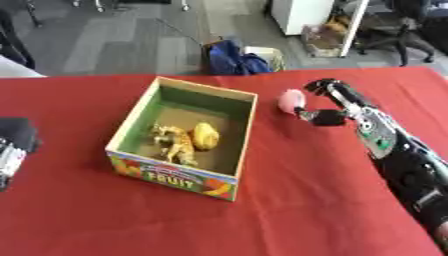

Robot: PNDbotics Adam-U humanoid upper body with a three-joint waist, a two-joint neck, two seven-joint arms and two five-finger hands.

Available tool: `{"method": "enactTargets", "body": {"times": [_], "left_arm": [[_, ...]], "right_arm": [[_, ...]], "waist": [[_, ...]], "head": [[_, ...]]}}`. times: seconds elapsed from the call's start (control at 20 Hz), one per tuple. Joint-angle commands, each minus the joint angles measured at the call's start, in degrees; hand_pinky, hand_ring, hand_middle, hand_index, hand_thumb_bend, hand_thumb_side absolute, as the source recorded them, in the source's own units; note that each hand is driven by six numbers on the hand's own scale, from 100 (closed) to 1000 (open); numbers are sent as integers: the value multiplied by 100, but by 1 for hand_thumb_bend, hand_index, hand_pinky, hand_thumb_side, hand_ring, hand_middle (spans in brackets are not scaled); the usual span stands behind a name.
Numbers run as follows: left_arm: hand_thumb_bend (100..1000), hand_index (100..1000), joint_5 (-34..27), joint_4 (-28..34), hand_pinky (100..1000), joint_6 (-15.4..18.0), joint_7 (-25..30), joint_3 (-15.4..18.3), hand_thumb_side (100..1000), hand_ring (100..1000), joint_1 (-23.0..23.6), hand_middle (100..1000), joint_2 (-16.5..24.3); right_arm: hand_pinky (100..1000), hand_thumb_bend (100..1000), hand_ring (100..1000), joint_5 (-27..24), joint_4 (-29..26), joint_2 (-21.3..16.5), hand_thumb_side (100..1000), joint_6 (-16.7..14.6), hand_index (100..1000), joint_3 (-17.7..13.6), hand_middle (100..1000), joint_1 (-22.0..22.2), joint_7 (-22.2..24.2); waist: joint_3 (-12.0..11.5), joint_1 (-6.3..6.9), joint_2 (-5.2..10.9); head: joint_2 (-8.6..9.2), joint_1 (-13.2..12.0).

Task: Pick up objects on the table and place them in the box.

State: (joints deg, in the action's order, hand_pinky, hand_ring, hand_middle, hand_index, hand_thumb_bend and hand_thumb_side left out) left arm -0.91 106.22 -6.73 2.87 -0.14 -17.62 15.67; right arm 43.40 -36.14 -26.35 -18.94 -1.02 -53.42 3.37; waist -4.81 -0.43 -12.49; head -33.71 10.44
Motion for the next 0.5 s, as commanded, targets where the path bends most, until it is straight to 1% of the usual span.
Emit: {"method": "enactTargets", "body": {"times": [0.05,0.15,0.2,0.25,0.3,0.35,0.4,0.45,0.5], "left_arm": [[399,699,-9,112,687,6,19,29,485,615,-61,576,109],[399,699,-10,114,687,7,25,24,485,615,-66,576,106],[399,699,-9,114,687,6,28,21,486,615,-66,576,106],[399,699,-8,115,687,6,31,19,486,615,-67,576,105],[399,699,-9,115,687,6,32,17,486,615,-69,576,103],[398,699,-9,115,687,6,34,16,486,615,-72,576,102],[398,699,-9,116,687,6,36,14,486,616,-74,576,101],[398,699,-8,116,687,6,36,14,487,616,-76,576,101],[398,699,-8,116,687,6,37,14,487,616,-77,576,100]], "right_arm": [[821,350,791,159,-39,-46,440,-22,838,4,760,-130,98],[817,345,783,238,-44,-19,422,-14,827,5,745,-127,90],[810,335,769,278,-47,-5,381,3,796,2,707,-123,63],[799,316,748,319,-57,8,311,29,745,-3,634,-123,3],[799,316,748,369,-69,21,311,63,745,-4,634,-121,-87],[783,283,717,417,-82,30,192,96,667,-5,540,-120,-188],[769,259,690,473,-96,36,100,125,609,-2,486,-119,-296],[755,231,668,529,-115,38,100,160,561,-6,448,-120,-431],[748,223,658,577,-131,40,100,193,541,-12,429,-117,-579]], "waist": [[-25,15,72],[-50,17,63],[-63,18,58],[-76,20,52],[-85,21,47],[-96,22,42],[-105,22,38],[-114,22,33],[-121,20,28]], "head": [[18,35],[26,45],[28,49],[34,56],[38,62],[45,70],[50,76],[57,79],[63,83]]}}
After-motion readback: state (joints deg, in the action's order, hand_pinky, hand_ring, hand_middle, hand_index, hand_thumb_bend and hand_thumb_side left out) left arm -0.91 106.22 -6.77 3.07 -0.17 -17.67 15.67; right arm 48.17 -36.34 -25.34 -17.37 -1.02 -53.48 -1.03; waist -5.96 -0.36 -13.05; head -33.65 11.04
